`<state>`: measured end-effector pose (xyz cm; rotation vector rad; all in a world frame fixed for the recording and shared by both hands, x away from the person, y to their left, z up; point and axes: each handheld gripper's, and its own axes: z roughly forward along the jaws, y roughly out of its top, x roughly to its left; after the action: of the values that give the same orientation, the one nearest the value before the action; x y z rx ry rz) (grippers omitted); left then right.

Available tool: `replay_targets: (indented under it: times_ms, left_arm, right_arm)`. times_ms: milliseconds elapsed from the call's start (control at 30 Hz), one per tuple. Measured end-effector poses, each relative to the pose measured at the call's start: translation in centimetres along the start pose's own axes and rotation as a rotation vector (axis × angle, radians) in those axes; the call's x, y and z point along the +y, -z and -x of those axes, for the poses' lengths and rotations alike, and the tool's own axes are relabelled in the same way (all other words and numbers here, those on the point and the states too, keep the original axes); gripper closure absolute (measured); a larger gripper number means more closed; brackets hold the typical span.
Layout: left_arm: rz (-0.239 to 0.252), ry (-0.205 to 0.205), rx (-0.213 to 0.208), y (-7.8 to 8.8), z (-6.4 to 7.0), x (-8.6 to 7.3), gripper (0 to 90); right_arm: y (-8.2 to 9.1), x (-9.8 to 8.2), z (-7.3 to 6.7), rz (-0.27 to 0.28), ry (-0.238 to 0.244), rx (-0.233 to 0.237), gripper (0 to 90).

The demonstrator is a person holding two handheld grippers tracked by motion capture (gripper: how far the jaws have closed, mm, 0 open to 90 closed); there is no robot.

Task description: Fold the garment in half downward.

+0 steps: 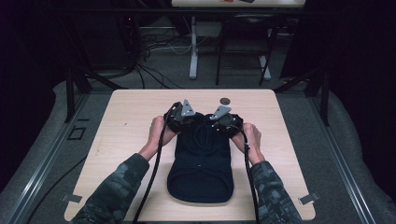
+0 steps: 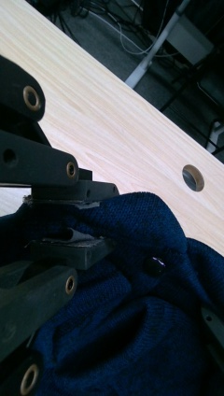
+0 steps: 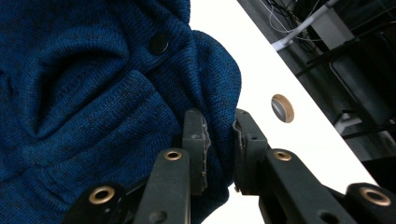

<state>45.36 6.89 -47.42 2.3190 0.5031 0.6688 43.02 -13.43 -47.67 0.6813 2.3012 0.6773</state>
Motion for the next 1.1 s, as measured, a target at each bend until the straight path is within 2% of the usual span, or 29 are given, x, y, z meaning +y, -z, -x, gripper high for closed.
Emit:
replay_targets:
  times_ms: [67,167,200,233,300,400,467,600,667,767,933,967,1067,1100]
  left_arm:
    - [0.007,-0.001,0.006,0.0,-0.1,0.1,76.5]
    - [0.018,-0.007,0.026,0.3,-0.3,0.7,76.4]
    - [0.032,-0.015,0.037,0.5,-0.3,1.0,76.4]
    - [0.048,-0.024,0.062,0.8,-0.4,1.4,76.1]
    - [0.061,-0.026,0.072,1.1,-0.4,1.5,76.1]
    - [0.098,-0.027,0.084,1.7,-0.4,1.7,75.9]
    - [0.113,-0.029,0.089,2.0,-0.2,1.9,75.8]
    - [0.129,-0.072,0.108,2.3,0.3,2.4,75.8]
    - [0.145,-0.087,0.117,2.6,0.3,2.5,75.9]
    - [0.181,-0.086,0.129,2.9,-0.1,2.6,75.8]
    - [0.226,-0.075,0.147,3.7,-1.0,3.9,75.8]
    - [0.246,-0.073,0.157,4.0,-0.9,4.0,75.8]
    - [0.262,-0.068,0.148,4.4,-0.6,3.5,75.7]
    - [0.263,-0.053,0.138,4.3,-0.4,3.1,75.7]
  right_arm:
    - [0.1,-0.1,0.1,0.018,-0.020,0.001,77.9]
    - [0.4,0.3,0.6,0.020,-0.014,-0.025,77.9]
    - [0.5,0.5,0.6,0.028,-0.017,-0.036,77.9]
    - [1.1,1.1,0.8,0.047,-0.011,-0.067,78.0]
    - [1.3,1.3,0.8,0.054,-0.008,-0.071,78.0]
    - [2.2,1.7,0.3,0.092,0.007,-0.101,78.0]
    - [2.5,1.8,0.0,0.117,0.000,-0.100,78.0]
    - [2.7,2.0,-0.2,0.133,0.003,-0.090,78.1]
    - [2.9,2.1,-0.4,0.161,0.008,-0.104,78.2]
    - [3.2,2.1,-0.3,0.188,0.009,-0.125,78.2]
    - [4.5,2.8,0.9,0.257,-0.004,-0.187,78.2]
    - [4.5,2.8,0.9,0.257,-0.004,-0.187,78.2]
    - [5.2,2.4,0.6,0.301,-0.021,-0.193,78.1]
    - [5.2,2.1,0.4,0.304,-0.026,-0.181,78.1]
